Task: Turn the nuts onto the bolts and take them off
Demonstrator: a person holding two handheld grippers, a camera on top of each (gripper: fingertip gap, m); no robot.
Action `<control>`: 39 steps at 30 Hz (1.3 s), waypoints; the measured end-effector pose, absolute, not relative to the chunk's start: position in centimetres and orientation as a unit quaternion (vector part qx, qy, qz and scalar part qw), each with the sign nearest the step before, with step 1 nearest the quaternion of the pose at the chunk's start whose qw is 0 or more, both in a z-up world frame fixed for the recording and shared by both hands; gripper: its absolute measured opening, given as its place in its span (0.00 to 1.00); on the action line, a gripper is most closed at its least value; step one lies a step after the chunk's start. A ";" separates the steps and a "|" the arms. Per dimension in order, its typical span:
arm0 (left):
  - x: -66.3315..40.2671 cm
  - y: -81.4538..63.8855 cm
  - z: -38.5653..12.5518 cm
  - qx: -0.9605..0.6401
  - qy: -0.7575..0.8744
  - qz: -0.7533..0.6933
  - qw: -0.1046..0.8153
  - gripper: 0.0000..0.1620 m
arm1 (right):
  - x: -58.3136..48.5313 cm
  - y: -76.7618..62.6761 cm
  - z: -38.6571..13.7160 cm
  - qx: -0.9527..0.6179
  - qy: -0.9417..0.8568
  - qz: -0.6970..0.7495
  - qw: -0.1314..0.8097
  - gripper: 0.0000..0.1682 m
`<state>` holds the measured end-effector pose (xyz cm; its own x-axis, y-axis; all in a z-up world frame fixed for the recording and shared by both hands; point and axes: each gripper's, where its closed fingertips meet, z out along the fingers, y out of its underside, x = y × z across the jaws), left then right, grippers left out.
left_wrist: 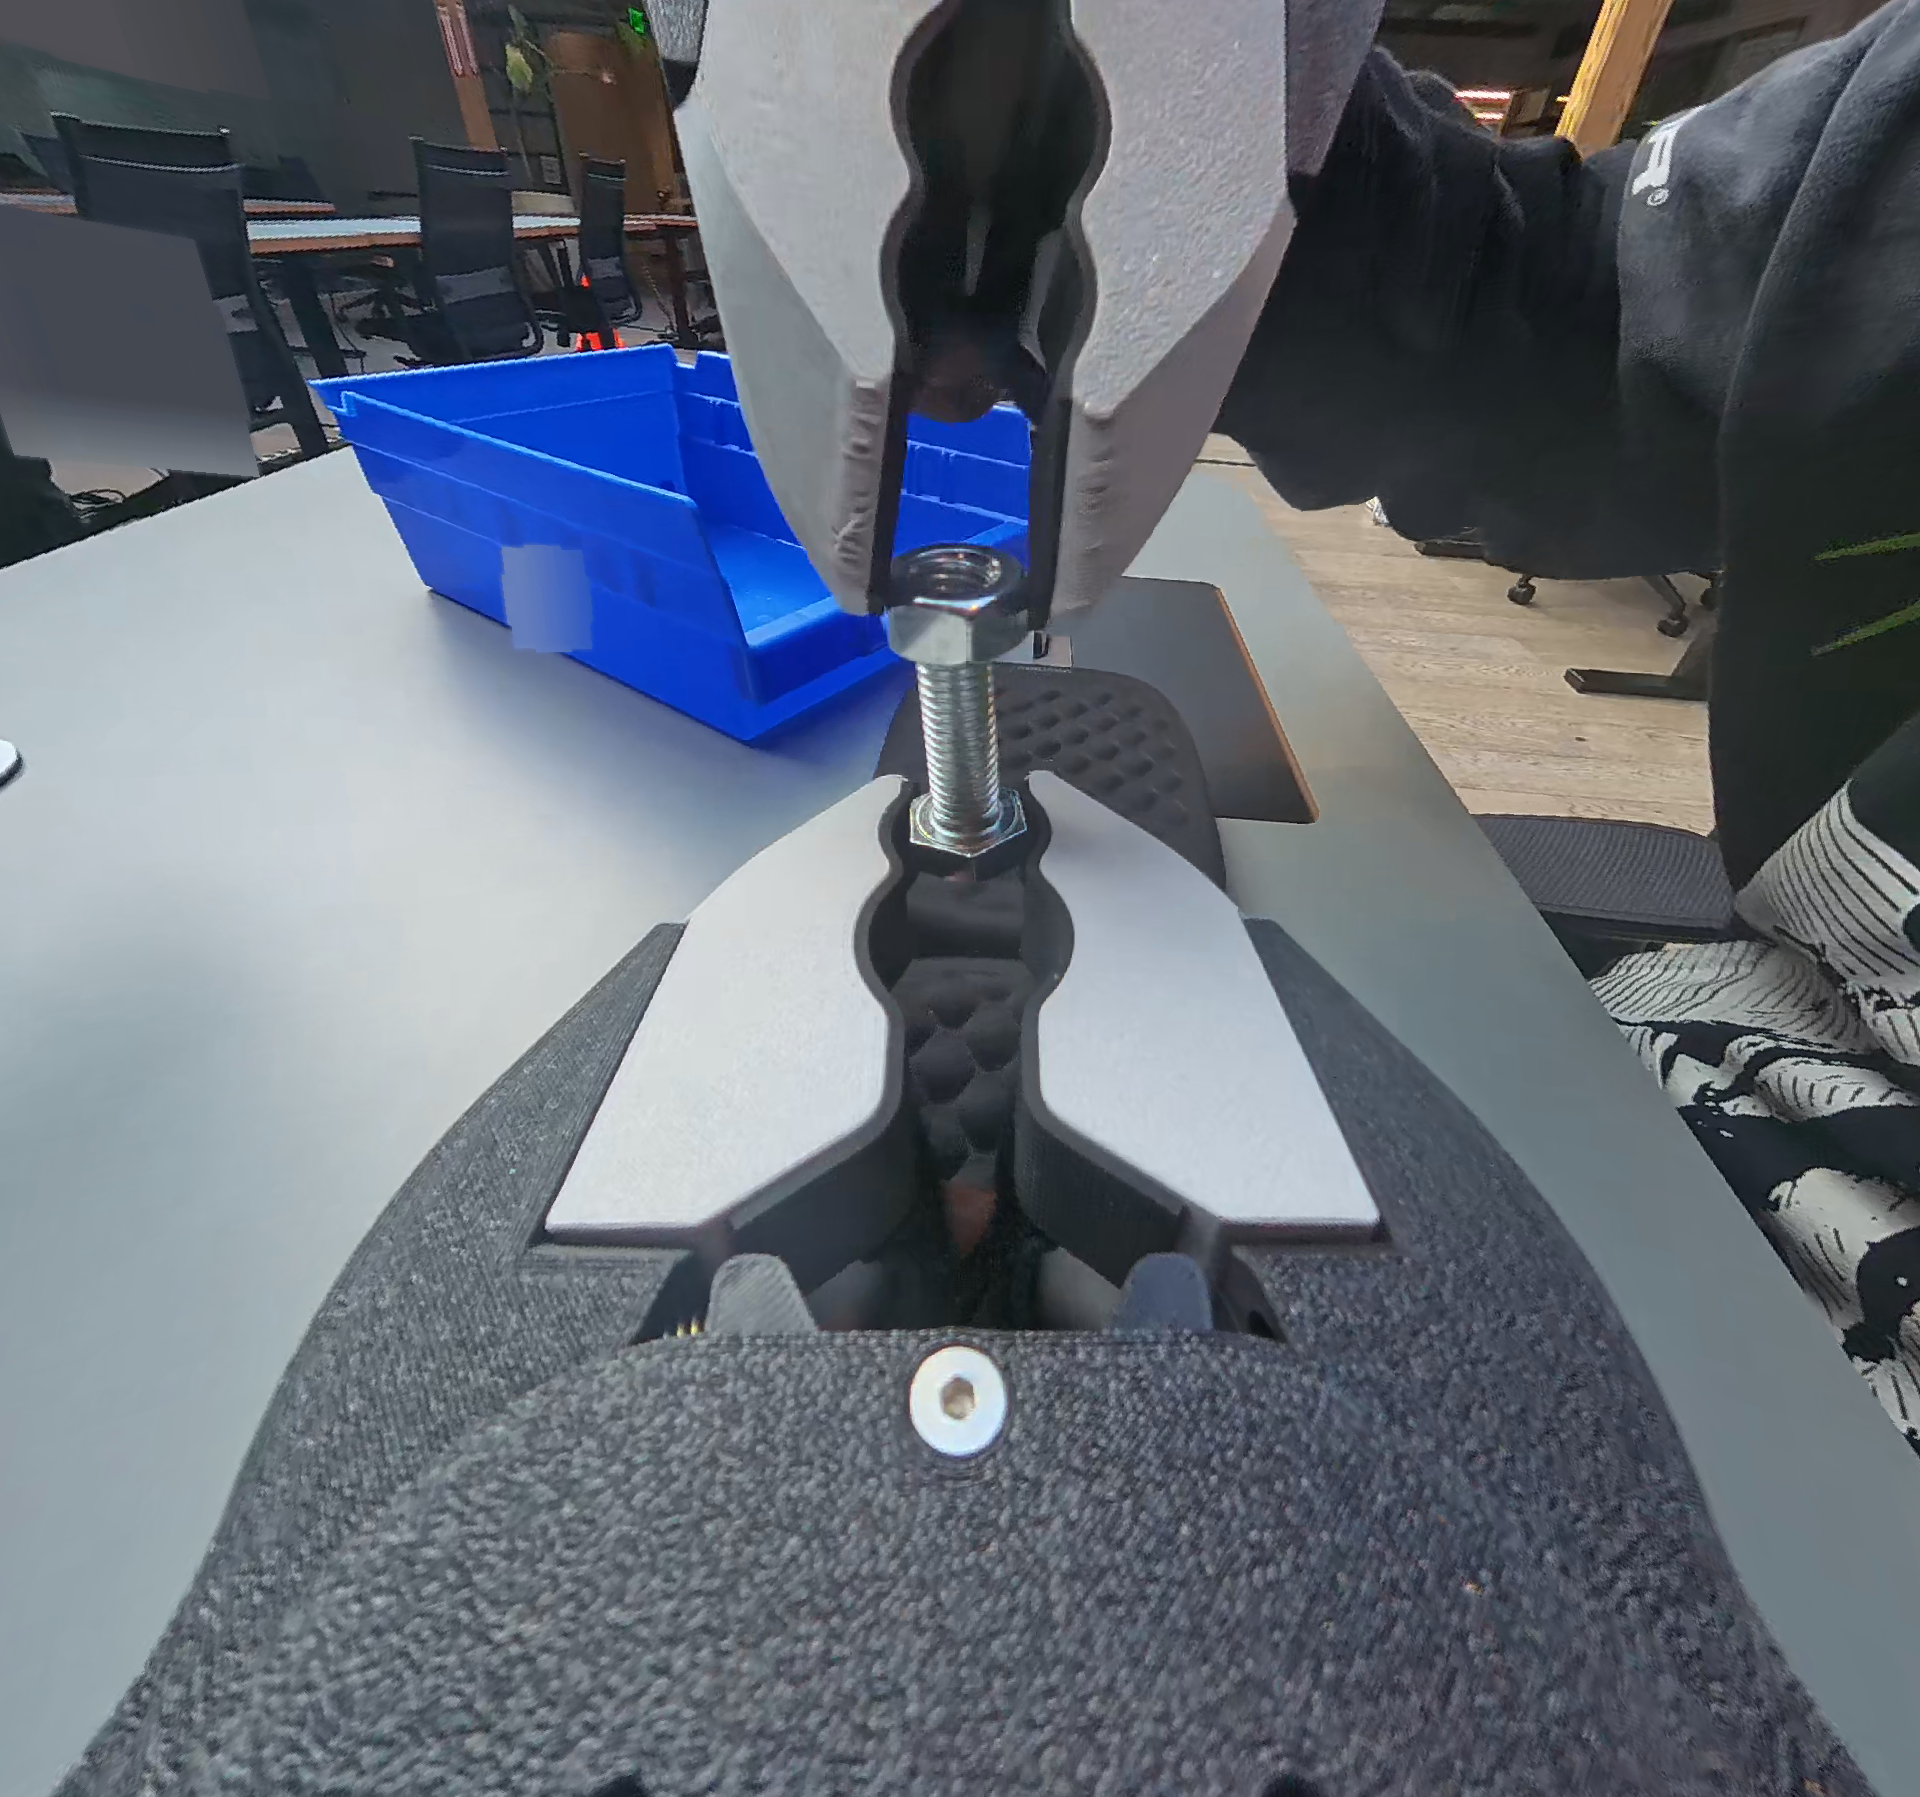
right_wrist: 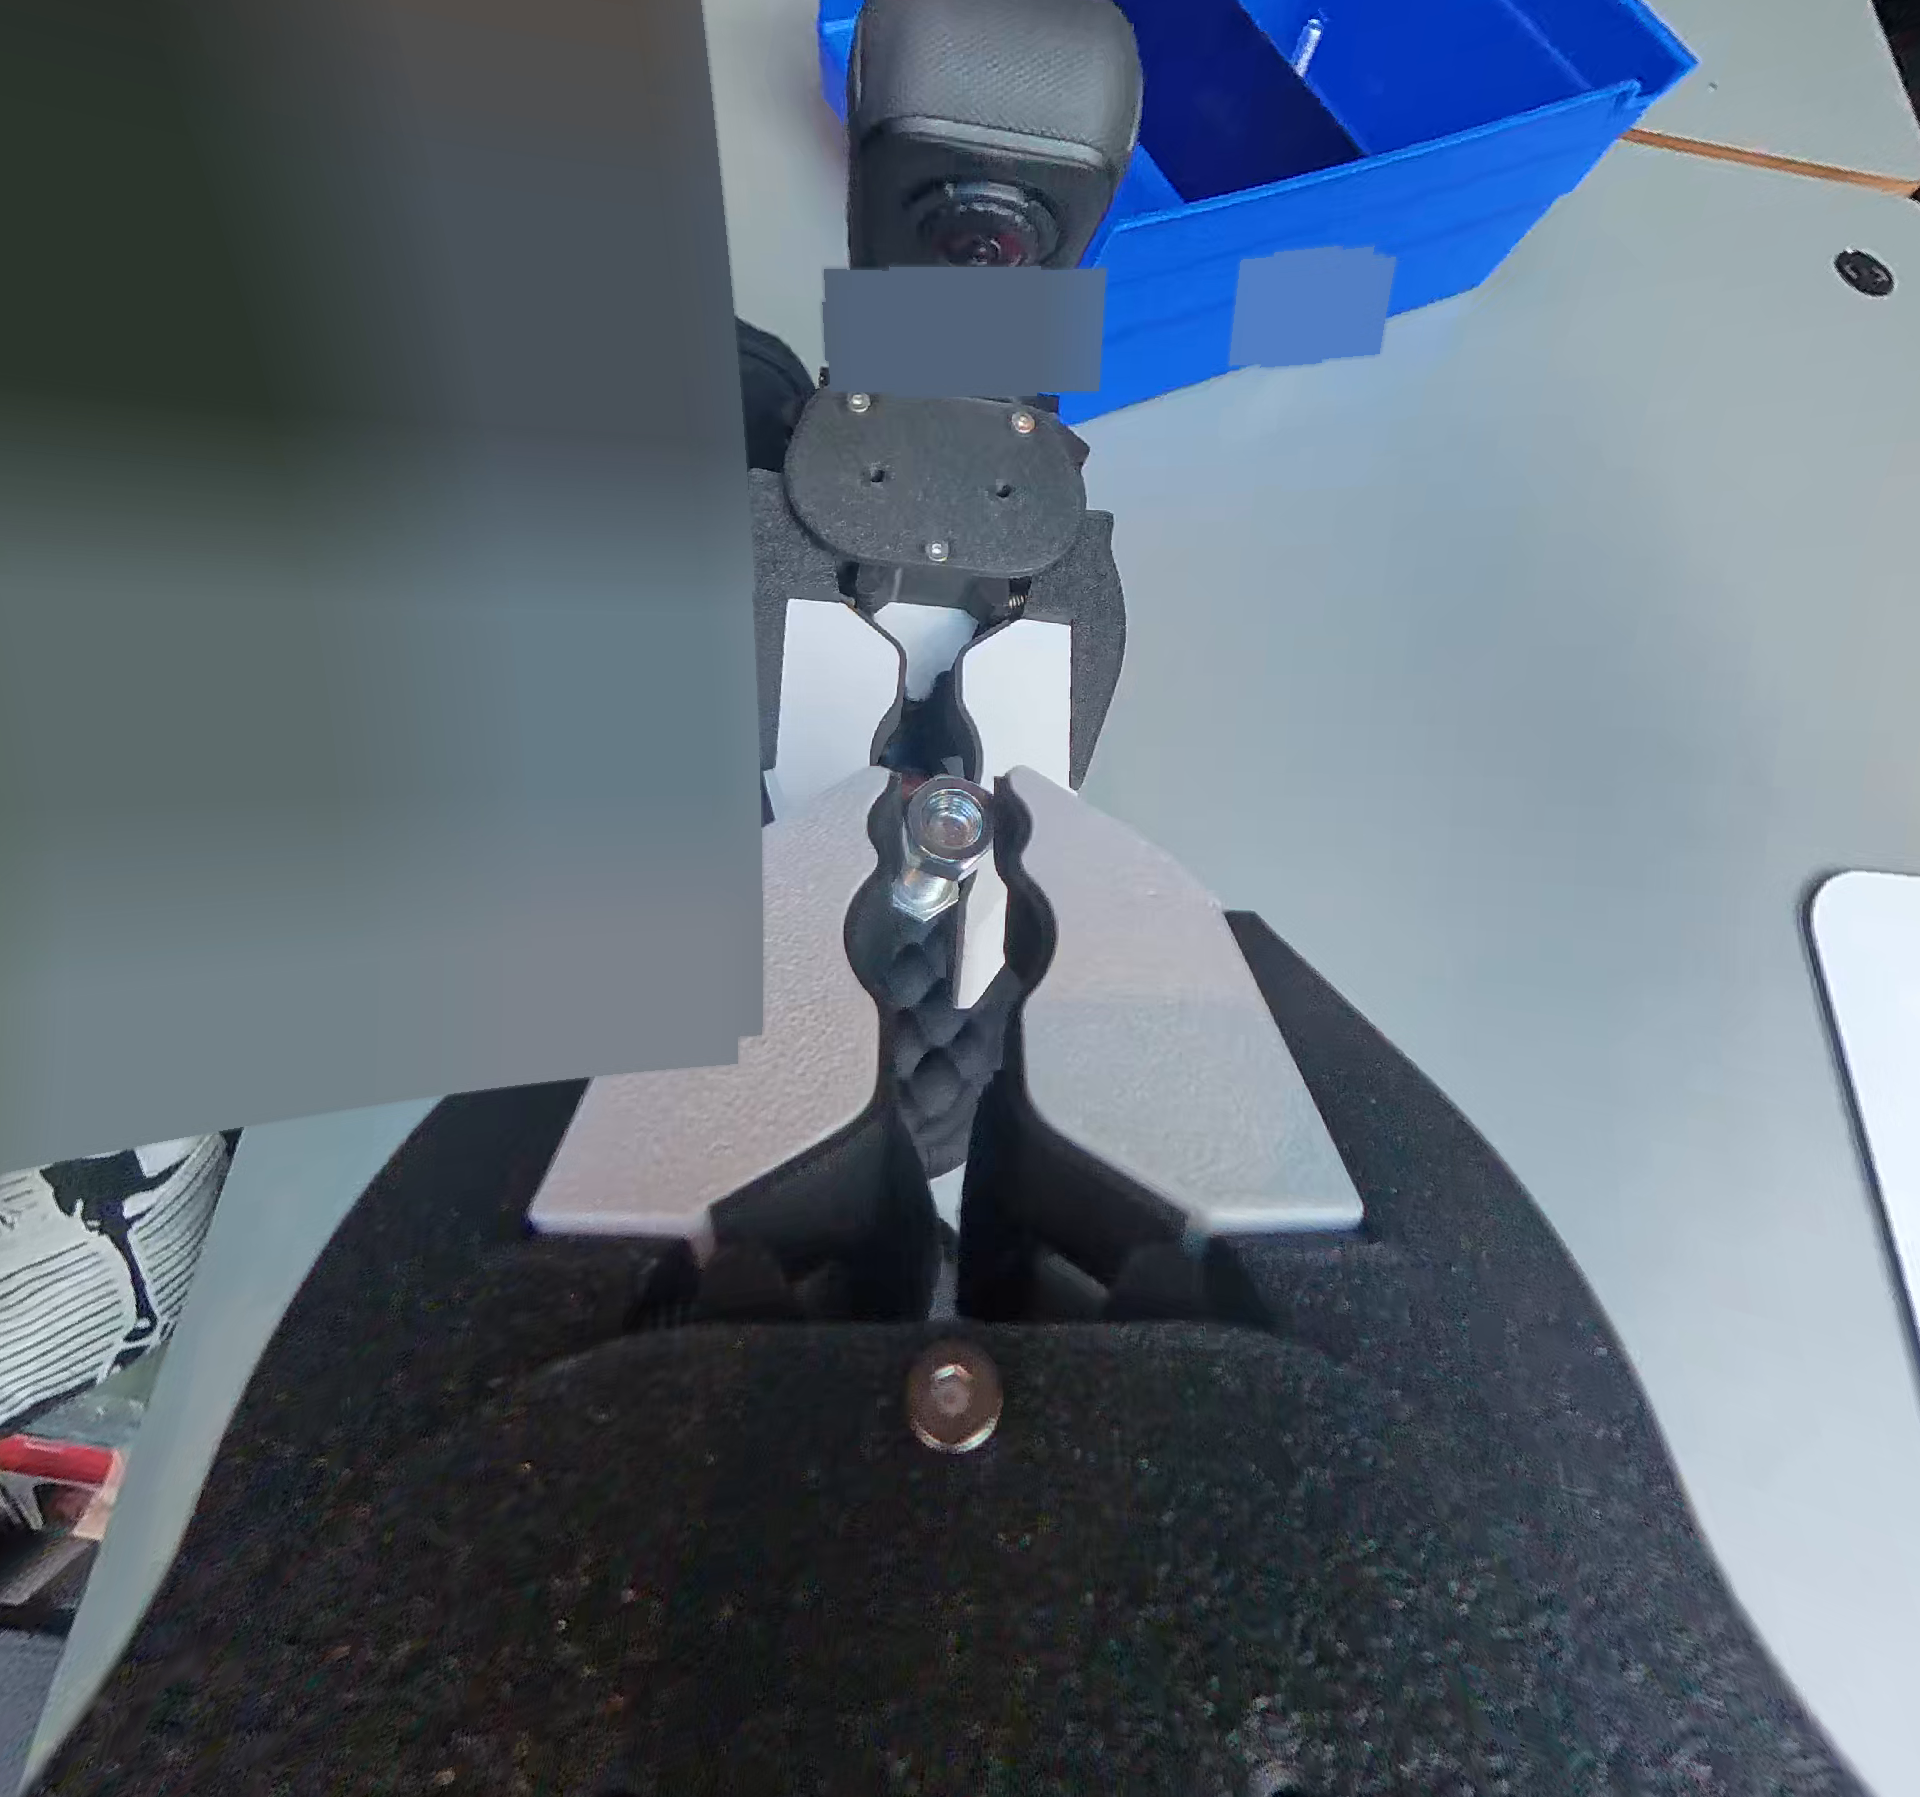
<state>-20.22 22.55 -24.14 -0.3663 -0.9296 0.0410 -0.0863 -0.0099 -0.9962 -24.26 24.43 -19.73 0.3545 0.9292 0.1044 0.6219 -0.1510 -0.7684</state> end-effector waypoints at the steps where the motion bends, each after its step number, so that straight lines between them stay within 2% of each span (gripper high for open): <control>1: -20.2 22.6 -24.1 -0.425 0.598 -0.570 0.370 0.10 | -24.2 24.5 -19.7 -0.735 -0.523 0.201 0.382 0.09; 5: -20.2 22.4 -24.3 -0.422 0.604 -0.566 0.369 0.10 | -24.2 24.2 -19.7 -0.734 -0.520 0.196 0.390 0.10; 7: -20.2 22.3 -24.3 -0.420 0.607 -0.567 0.367 0.11 | -24.3 24.0 -19.3 -0.726 -0.523 0.202 0.398 0.14; 16: -20.6 21.5 -24.4 -0.398 0.624 -0.571 0.355 0.11 | -24.9 23.1 -19.8 -0.659 -0.571 0.335 0.357 0.24; 21: -20.6 21.3 -24.4 -0.393 0.627 -0.572 0.353 0.11 | -25.0 23.3 -19.9 -0.625 -0.562 0.390 0.376 0.15; 22: -20.6 21.4 -24.3 -0.394 0.625 -0.573 0.354 0.10 | -25.0 23.2 -19.7 -0.619 -0.559 0.398 0.383 0.10; 32: -20.5 21.4 -24.4 -0.398 0.624 -0.571 0.355 0.11 | -24.8 23.1 -19.6 -0.625 -0.528 0.378 0.434 0.14; 35: -20.5 21.5 -24.4 -0.398 0.625 -0.569 0.357 0.11 | -24.8 23.3 -19.7 -0.629 -0.521 0.371 0.442 0.10; 39: -20.5 21.7 -24.5 -0.405 0.621 -0.567 0.358 0.10 | -24.7 23.6 -19.8 -0.637 -0.517 0.335 0.463 0.10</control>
